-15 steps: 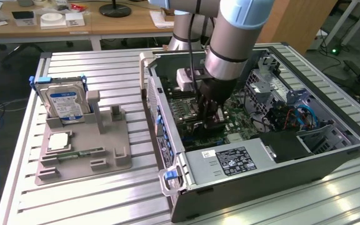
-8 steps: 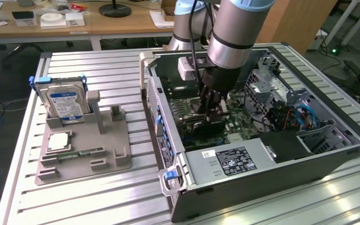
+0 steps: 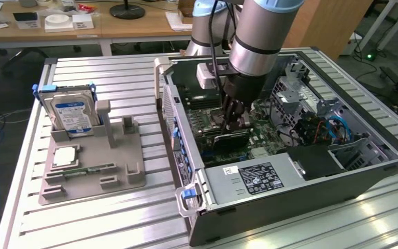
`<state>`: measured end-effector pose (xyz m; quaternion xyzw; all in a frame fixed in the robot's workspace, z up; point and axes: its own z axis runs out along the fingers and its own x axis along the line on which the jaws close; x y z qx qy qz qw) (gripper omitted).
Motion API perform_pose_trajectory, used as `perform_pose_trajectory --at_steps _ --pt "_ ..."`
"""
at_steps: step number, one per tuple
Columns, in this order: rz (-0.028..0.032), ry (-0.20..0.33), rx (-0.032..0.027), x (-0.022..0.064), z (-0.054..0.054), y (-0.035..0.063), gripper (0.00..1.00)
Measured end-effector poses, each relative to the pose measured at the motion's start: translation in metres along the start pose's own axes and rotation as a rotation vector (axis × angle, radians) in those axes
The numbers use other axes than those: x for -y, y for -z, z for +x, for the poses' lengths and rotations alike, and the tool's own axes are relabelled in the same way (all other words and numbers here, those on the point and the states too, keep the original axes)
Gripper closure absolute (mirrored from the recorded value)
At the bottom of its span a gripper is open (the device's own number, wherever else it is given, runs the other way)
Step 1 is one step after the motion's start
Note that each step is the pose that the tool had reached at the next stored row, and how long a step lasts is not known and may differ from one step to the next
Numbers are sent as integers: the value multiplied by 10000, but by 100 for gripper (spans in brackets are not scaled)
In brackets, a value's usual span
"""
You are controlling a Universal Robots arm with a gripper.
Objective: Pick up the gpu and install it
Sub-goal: 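Insert the gpu into the slot, then press down on the gpu until it lock into place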
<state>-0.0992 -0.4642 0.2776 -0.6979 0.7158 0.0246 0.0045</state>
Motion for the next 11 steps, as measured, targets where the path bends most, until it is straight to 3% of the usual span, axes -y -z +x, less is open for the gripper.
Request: perform_pose_trajectory --at_steps 2,11 --pt "0 0 0 0 0 0 90" --pt "0 0 0 0 0 0 90"
